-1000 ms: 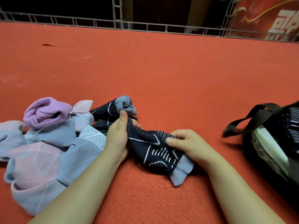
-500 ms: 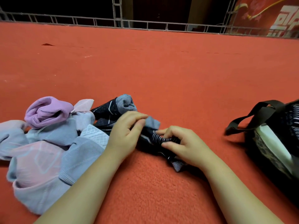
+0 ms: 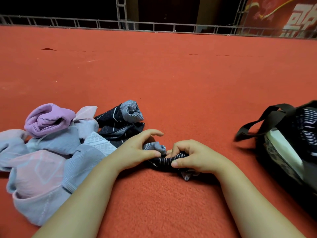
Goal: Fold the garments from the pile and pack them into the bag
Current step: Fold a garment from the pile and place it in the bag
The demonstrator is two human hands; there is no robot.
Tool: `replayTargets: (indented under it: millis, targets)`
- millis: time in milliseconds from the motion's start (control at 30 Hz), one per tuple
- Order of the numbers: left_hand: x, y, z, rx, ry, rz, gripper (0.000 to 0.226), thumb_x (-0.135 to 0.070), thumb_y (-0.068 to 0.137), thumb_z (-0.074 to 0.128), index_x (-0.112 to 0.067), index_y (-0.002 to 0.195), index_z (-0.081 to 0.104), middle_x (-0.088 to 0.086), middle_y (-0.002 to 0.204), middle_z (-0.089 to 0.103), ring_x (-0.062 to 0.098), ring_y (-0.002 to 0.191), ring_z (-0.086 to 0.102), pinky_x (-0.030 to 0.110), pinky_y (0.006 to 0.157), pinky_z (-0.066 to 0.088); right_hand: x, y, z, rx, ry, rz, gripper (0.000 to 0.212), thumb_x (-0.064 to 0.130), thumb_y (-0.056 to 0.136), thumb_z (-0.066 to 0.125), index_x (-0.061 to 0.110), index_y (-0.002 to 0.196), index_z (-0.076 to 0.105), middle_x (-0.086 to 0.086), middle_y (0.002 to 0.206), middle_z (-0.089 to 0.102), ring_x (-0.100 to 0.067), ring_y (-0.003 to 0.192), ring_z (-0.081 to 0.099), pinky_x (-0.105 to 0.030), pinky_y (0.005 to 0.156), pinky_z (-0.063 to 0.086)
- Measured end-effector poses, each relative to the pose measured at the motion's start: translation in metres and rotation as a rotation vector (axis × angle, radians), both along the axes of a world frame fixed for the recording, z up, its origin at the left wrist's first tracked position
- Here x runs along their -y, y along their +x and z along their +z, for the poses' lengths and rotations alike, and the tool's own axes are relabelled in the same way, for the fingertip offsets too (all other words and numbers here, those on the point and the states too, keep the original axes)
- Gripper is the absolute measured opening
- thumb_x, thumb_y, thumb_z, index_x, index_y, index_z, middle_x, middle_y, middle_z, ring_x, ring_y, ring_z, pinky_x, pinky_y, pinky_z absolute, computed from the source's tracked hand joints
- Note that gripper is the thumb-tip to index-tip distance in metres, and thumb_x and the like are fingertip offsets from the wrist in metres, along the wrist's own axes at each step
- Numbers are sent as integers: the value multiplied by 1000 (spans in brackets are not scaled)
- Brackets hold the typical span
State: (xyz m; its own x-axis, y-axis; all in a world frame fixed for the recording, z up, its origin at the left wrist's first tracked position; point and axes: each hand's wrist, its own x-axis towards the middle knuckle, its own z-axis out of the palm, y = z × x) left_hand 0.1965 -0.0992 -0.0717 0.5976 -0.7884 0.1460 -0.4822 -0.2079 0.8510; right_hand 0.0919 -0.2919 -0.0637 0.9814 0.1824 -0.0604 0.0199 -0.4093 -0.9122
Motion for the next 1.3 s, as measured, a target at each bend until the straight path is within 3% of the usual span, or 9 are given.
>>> replayTargets:
  millis: [67,200,300,467,700,833,1000,1133,1300]
  targets:
    - [2,0,2,84,-31,36,21,-25,83,64,-42,94,60,-19,93,64,-7,89,57,9,82,40,3,-1,0,-32,68,8,18,5,79,69,18,73,57,-8,110,69,-8,112,62,-29,95,48]
    - [3,0,2,12,-72,108,12,-37,82,52,-33,77,61,-19,77,61,-2,76,56,20,75,41,5,-2,-1,-36,130,7,12,10,75,67,15,73,56,-7,111,70,-10,116,60,-35,96,48]
    - [2,-2,1,-195,-183,66,15,-39,83,53,-27,79,61,-14,100,70,6,98,64,26,89,47,5,0,-1,-28,156,-15,13,14,74,68,15,72,56,-16,110,69,-12,110,63,-30,86,51]
    - [3,-8,9,-373,-316,20,25,-18,77,58,-14,72,34,2,65,62,12,61,56,23,59,45,9,-3,0,-43,201,-48,16,26,67,73,24,64,57,-6,67,60,-16,56,52,-23,48,40]
    - [-2,-11,21,-212,-244,151,16,-11,69,74,-23,64,64,-10,57,57,1,52,51,14,55,41,20,-1,-2,14,515,-98,26,30,60,80,20,64,56,1,61,59,-7,52,54,-17,48,43]
    - [3,3,16,-310,-550,514,35,-9,89,59,-22,56,56,-10,48,50,2,45,42,18,48,36,18,-1,-2,23,598,-168,25,17,72,68,8,72,45,-1,59,60,-8,49,55,-18,46,45]
    - [-14,25,19,-702,-1113,698,28,-21,97,51,-23,71,40,-13,44,28,1,36,23,14,35,19,19,-1,4,81,595,-317,15,11,73,56,7,71,42,2,54,57,-6,45,52,-17,44,43]
    - [-7,11,17,-435,-942,629,25,-30,87,60,-20,69,46,-12,47,33,2,40,26,16,39,21,15,5,5,163,744,-558,19,8,74,66,10,72,47,-1,59,60,-10,49,56,-20,49,48]
    - [14,-23,12,-44,-451,326,11,-35,70,62,-25,67,60,-11,60,59,-1,54,49,14,54,40,-27,11,2,146,997,-669,9,5,93,47,7,86,52,-12,79,64,-22,70,61,-36,71,52]
